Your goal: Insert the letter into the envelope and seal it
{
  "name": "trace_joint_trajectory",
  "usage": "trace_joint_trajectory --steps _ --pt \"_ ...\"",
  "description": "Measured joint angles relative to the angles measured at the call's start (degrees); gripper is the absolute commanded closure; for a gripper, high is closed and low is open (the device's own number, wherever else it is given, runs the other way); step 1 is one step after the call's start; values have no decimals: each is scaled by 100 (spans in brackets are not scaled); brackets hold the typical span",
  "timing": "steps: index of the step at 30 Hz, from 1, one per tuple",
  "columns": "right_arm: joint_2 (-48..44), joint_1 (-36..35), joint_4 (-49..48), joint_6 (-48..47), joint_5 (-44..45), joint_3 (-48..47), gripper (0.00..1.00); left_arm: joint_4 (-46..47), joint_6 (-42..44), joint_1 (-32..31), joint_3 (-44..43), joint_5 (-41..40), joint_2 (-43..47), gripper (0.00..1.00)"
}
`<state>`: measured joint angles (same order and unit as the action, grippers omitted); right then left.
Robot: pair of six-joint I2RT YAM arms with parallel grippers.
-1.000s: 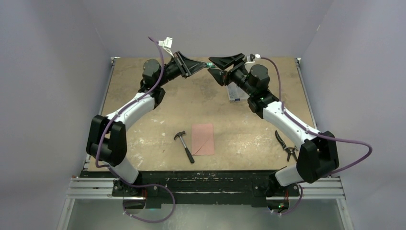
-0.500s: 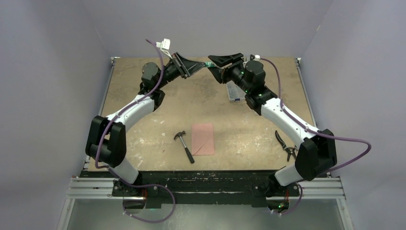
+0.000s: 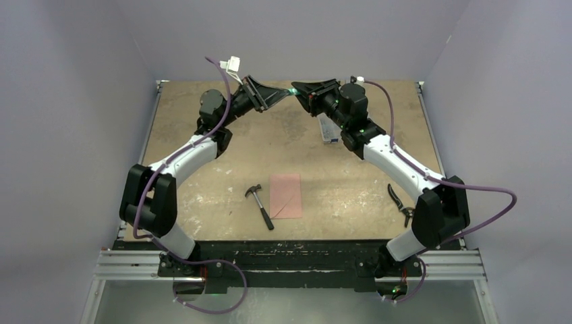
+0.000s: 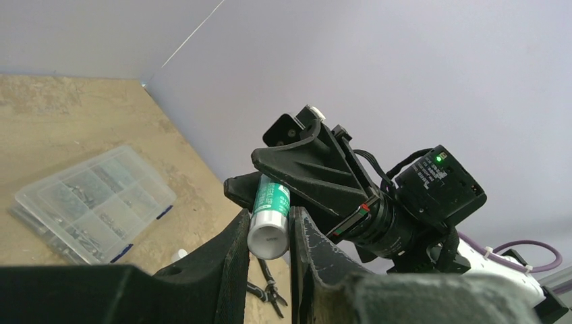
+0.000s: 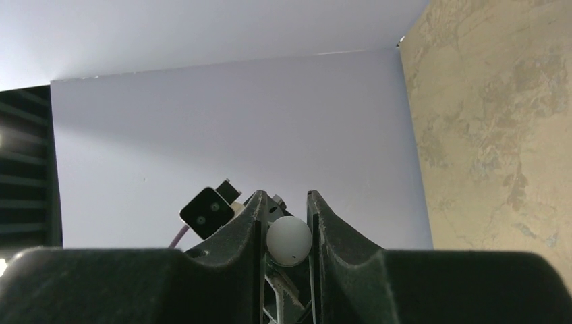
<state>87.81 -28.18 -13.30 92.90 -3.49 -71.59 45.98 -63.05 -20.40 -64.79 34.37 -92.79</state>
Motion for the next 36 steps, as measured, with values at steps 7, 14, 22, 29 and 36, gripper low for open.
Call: trace_joint_trajectory --steps 7,14,22,29,36 --pt "-13 -15 0 -350 116 -2 100 -511 310 11 0 -31 146 37" --pt "-13 11 79 -1947 -9 -52 100 -2245 1499 177 -520 597 247 31" --pt "-79 55 315 -4253 -1141 -400 100 -3488 2697 289 -1191 1788 184 32" --pt "-74 50 431 -5243 -1910 -791 100 -3390 2695 278 -1191 2457 0 47" --pt "184 50 599 -5751 -2319 -999 100 -3071 2505 275 -1167 2608 -44 49"
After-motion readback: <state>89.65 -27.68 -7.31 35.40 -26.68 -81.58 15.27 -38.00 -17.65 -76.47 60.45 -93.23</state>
